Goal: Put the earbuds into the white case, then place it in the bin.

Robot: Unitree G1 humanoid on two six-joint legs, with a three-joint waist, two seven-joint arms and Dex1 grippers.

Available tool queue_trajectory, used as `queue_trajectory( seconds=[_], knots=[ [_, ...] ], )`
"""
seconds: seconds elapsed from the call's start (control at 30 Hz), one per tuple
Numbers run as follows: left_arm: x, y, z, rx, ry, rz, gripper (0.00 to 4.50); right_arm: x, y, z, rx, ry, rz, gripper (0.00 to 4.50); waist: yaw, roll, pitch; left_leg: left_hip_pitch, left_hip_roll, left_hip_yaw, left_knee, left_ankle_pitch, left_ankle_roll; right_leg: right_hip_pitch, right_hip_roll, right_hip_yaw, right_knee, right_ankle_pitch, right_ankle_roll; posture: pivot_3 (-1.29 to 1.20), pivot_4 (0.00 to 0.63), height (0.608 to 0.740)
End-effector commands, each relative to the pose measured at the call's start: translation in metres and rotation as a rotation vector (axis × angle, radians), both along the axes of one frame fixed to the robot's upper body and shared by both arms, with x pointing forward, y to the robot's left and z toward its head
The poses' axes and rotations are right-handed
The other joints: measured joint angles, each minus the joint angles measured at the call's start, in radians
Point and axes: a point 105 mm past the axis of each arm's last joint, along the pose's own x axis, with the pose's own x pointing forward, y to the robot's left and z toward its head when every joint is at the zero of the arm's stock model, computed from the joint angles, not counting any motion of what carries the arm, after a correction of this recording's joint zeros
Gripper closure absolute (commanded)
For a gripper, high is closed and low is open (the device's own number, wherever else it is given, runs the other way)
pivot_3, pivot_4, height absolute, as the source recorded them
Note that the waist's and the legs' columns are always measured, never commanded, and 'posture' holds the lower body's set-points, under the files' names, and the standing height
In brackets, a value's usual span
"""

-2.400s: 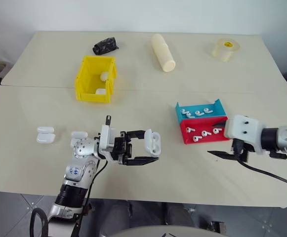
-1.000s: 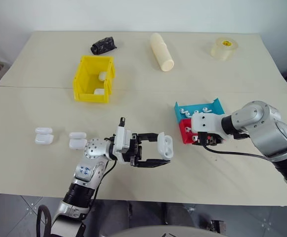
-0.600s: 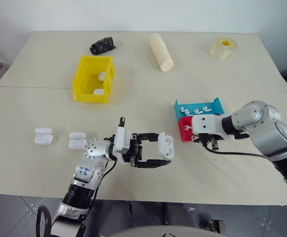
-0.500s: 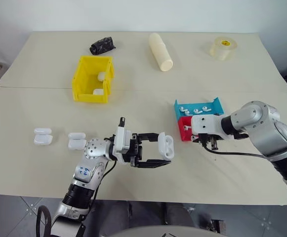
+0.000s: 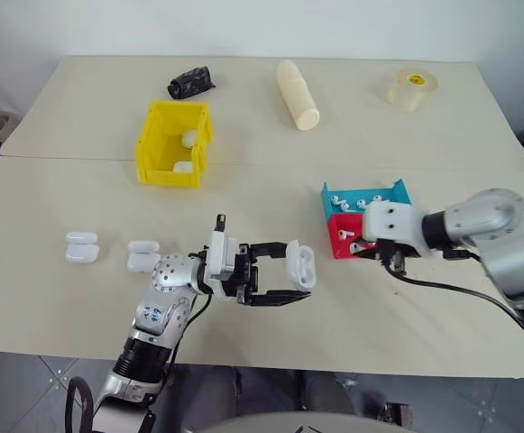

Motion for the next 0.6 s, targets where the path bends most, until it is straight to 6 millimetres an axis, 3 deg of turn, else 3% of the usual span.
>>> queue_trajectory(
  seconds=[0.03, 0.2, 0.43, 0.6],
  knots=[
    [0.001, 0.003, 0.01, -0.042, -0.029, -0.008, 1.72, -0.017, 0.013, 0.029, 0.217, -0.157, 0.041, 3.93, 0.0, -0.001, 0.0, 0.0, 0.0, 0.0, 0.0, 0.0, 0.0, 0.0, 0.0, 0.0, 0.0, 0.0, 0.0, 0.0, 0.15, 0.74],
    [0.005, 0.003, 0.012, -0.048, -0.021, -0.022, 1.72, -0.044, 0.031, 0.046, 0.581, -0.264, 0.046, 3.93, -0.004, -0.002, 0.001, 0.0, 0.001, 0.0, -0.001, 0.0, 0.0, 0.0, 0.001, 0.0, 0.0, 0.0, 0.0, 0.0, 0.15, 0.74],
    [0.009, 0.001, 0.015, -0.049, -0.02, -0.053, 1.72, -0.056, 0.05, 0.087, 1.068, -0.388, -0.058, 3.93, -0.006, -0.002, 0.001, 0.001, 0.001, -0.001, -0.001, 0.0, -0.001, 0.0, 0.002, 0.0, 0.001, 0.0, 0.0, 0.0, 0.15, 0.74],
    [0.01, 0.0, 0.018, -0.051, -0.02, -0.06, 1.72, -0.07, 0.062, 0.102, 1.273, -0.392, -0.017, 3.93, -0.005, -0.002, 0.001, 0.001, 0.001, -0.001, -0.001, 0.0, -0.001, 0.0, 0.001, 0.0, 0.001, 0.0, 0.0, 0.0, 0.15, 0.74]
  ],
)
